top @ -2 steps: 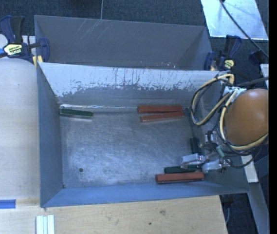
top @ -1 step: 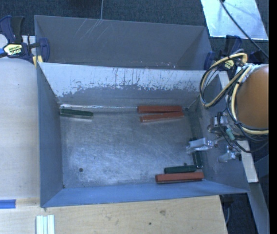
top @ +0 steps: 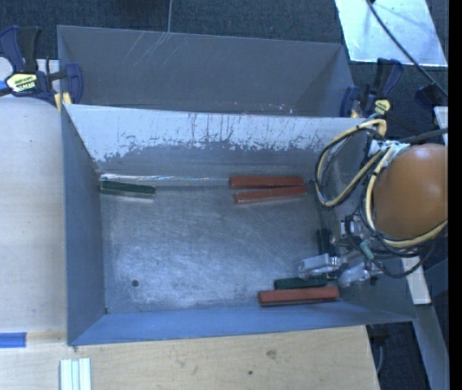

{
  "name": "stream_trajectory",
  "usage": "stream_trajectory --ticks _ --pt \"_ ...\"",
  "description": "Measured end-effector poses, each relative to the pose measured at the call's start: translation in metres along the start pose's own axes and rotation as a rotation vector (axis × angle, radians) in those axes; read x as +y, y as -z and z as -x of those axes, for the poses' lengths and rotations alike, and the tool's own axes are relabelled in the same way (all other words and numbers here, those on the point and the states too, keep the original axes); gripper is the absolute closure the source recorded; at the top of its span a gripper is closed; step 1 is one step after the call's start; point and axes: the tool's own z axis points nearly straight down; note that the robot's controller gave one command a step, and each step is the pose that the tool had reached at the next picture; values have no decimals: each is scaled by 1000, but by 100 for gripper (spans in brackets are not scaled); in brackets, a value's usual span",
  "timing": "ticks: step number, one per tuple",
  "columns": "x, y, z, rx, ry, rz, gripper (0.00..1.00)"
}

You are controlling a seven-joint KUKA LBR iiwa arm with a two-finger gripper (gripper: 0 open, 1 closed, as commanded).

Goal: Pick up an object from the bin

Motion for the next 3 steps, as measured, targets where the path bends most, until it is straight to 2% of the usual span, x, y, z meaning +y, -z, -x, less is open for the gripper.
stream_trajectory --ticks 1,2,3 --pt "-52 -11 -4 -8 4 16 0" --pt "-54 -9 -11 3 3 5 100" --pt "-87 110 2 4 -6 -5 100"
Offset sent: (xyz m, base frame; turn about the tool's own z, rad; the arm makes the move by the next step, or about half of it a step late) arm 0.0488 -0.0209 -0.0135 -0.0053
